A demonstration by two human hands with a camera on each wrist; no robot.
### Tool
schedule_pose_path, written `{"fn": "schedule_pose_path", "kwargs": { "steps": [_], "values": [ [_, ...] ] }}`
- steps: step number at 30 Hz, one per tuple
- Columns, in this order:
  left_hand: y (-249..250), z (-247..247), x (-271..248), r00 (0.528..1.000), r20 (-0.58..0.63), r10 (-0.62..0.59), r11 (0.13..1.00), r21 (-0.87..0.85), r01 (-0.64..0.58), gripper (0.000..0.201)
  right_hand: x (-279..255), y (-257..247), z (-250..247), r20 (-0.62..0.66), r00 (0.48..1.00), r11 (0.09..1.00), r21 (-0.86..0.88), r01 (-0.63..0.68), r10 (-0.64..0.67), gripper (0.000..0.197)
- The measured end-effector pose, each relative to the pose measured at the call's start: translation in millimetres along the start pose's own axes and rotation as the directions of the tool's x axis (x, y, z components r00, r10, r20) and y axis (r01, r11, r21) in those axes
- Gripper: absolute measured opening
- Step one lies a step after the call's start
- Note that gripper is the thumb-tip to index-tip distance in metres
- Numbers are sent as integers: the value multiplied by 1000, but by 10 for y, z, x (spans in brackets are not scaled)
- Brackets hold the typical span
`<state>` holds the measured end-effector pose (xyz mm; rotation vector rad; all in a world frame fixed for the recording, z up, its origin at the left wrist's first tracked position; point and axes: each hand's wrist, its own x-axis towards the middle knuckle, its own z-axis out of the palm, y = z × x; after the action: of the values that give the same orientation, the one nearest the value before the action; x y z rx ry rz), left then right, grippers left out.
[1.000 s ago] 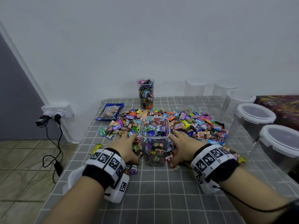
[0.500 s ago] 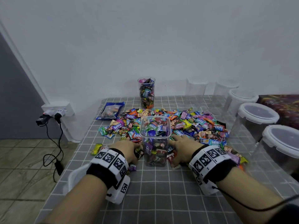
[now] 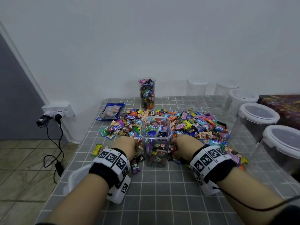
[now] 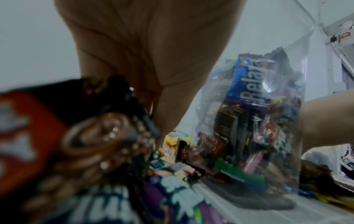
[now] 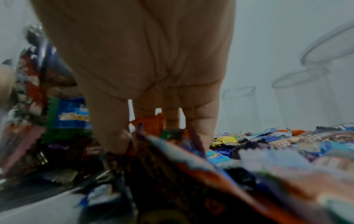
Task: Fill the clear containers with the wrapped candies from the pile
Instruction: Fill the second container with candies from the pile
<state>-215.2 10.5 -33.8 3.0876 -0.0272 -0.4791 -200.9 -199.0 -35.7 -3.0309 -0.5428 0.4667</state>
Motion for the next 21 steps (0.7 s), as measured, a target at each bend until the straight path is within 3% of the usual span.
{"fn": "schedule_pose_path", "kwargs": {
  "steps": [11, 21],
  "values": [
    [-32, -35, -98, 981, -192, -15, 985, -169, -18, 14, -28, 42, -52, -193, 981, 996, 86, 3, 14, 19],
    [-18, -195, -194, 893, -442, -88, 932, -353, -84, 10, -125, 73, -114, -352, 929, 971, 236, -30, 115, 18]
  ]
}}
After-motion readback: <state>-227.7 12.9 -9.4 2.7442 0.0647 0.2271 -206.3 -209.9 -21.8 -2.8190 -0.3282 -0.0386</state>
